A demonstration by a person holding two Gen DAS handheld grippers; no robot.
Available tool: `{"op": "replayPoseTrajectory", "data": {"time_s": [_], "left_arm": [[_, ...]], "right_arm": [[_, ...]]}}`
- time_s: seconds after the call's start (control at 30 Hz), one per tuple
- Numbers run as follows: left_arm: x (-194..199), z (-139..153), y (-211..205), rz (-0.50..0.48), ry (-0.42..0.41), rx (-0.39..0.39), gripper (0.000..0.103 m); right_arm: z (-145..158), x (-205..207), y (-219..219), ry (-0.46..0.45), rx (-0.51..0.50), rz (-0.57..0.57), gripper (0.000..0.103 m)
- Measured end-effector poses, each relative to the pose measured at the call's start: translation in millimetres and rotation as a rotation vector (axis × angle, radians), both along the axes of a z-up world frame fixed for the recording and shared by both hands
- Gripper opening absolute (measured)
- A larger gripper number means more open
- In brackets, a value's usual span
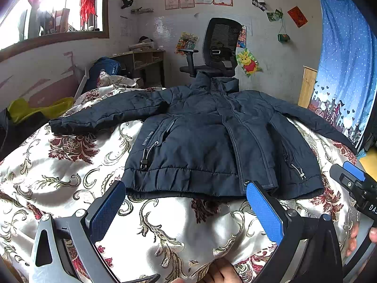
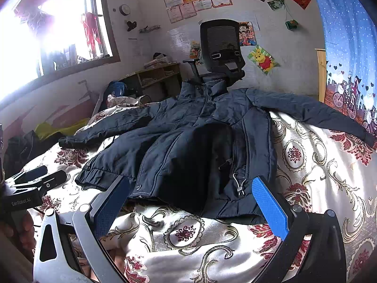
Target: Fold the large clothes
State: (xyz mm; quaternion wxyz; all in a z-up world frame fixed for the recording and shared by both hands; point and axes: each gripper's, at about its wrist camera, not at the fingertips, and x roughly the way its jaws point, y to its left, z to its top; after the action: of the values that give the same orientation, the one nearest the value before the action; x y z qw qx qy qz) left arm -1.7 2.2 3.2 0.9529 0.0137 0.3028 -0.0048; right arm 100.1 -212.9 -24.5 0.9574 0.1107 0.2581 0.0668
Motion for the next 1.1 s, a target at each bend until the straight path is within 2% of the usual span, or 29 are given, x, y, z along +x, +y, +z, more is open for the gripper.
{"op": "replayPoseTrajectory", "data": {"time_s": [0.23,0.37,0.57,0.77,1.0,1.1], "left_arm": [[2.8,-2.2,-3.5,0.018,0.031,0.023,0.103],[13.0,0.5,-5.8,0.016,0.050,0.041,0.103],[44.2,20.5,-17.2,-0.009,0.063,0.068,0.103],[97.1,49.3,-24.9,-0.012,0.124,0.059,0.103],[167.8,83.3,-24.9,0.083,0.147,0.086,0.103],[197.7,94.0,-27.3,0.113,0.132,0.132,0.103]], "right_arm": [[-0.6,5.5,-4.1,0.067,-0.058,-0.066,0.102],[-4.8,16.3,-16.7,0.138,-0.072,-0.131,0.102],[11.7,41.8,-48.6,0.185,-0.126,-0.287,0.102],[26.0,73.0,-86.0,0.200,-0.201,-0.377,0.102],[17.3,122.7,-126.5,0.223,-0.165,-0.422,0.102],[6.5,140.4,-143.2,0.214,-0.140,-0.437,0.102]]}}
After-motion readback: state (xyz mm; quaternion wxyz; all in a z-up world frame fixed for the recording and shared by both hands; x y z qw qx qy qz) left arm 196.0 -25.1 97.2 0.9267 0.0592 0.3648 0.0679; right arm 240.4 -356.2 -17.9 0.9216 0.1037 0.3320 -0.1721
